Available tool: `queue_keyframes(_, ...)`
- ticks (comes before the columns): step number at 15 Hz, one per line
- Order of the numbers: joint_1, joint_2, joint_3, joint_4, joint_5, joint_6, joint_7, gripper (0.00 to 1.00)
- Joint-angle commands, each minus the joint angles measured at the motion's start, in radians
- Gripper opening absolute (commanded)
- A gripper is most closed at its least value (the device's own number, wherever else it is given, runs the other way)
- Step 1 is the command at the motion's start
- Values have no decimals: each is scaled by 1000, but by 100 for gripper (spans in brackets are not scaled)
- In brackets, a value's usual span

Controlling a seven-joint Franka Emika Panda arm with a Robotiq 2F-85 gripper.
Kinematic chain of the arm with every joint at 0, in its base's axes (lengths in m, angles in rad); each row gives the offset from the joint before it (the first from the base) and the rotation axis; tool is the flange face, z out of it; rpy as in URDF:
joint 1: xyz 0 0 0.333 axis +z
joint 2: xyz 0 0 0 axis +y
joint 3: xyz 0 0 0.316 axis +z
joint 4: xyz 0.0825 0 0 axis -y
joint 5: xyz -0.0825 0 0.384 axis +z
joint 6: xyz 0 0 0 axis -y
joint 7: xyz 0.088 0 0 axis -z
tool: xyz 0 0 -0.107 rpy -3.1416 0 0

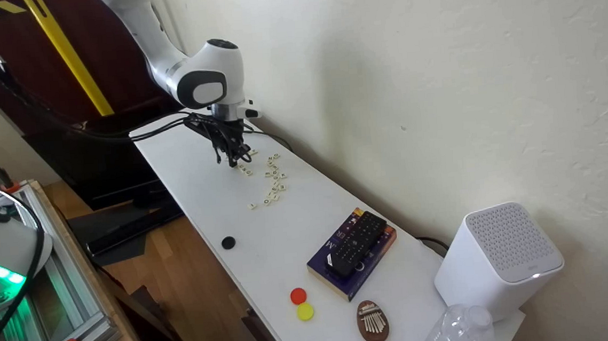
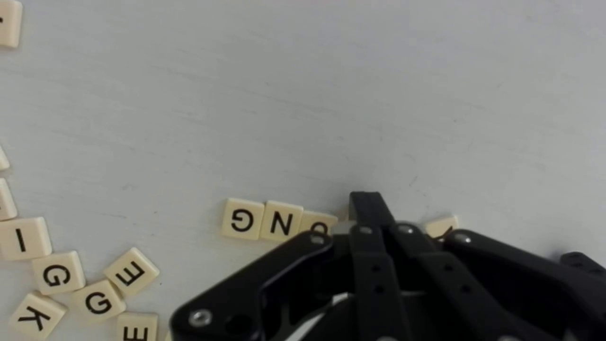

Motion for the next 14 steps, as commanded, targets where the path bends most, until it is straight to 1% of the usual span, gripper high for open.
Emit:
queue_keyframes(1, -10, -3, 8, 0, -25, 1, -17, 0)
queue_keyframes(5, -24, -34, 34, -29, -18, 14, -47, 0)
queue_keyframes(8, -18, -46, 44, -32, -25, 12, -65, 0)
queue_keyframes(10, -6, -47, 46, -26, -39, 1, -81, 0)
queue_keyframes(14, 33, -37, 26, -12, -91, -10, -91, 0)
